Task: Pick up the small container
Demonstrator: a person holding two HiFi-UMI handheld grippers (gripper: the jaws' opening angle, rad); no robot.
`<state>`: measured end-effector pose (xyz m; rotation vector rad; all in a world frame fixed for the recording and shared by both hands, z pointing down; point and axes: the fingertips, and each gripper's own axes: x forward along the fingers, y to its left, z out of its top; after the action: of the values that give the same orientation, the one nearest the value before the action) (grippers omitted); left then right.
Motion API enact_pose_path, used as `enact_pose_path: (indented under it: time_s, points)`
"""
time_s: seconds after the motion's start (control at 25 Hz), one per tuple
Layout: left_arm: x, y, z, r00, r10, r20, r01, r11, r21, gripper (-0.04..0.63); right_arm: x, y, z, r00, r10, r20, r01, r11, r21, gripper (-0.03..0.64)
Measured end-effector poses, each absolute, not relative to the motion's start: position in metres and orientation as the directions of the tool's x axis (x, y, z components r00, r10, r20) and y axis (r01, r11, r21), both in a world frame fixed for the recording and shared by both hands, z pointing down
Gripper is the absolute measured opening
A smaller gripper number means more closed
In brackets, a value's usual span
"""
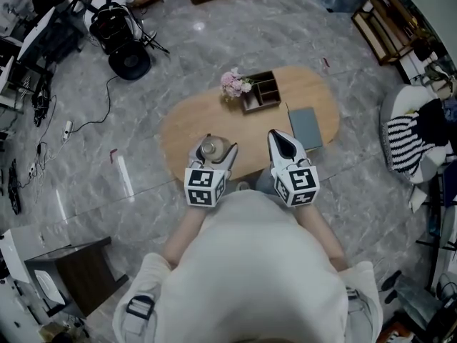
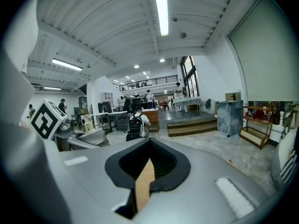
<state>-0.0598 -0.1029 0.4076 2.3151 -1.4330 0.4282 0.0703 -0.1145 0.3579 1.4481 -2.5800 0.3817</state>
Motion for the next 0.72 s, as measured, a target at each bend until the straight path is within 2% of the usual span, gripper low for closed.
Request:
enact_pose_path:
  time_s: [0.72]
  points:
    - [-0.065,-0.100,0.402,0.432,-0.797,0.423,-0.901,-0.395,0.178,0.345,0.068,-0.108,0.350,-0.510,-0.822,0.255,-0.860,0.489,-0.144,0.000]
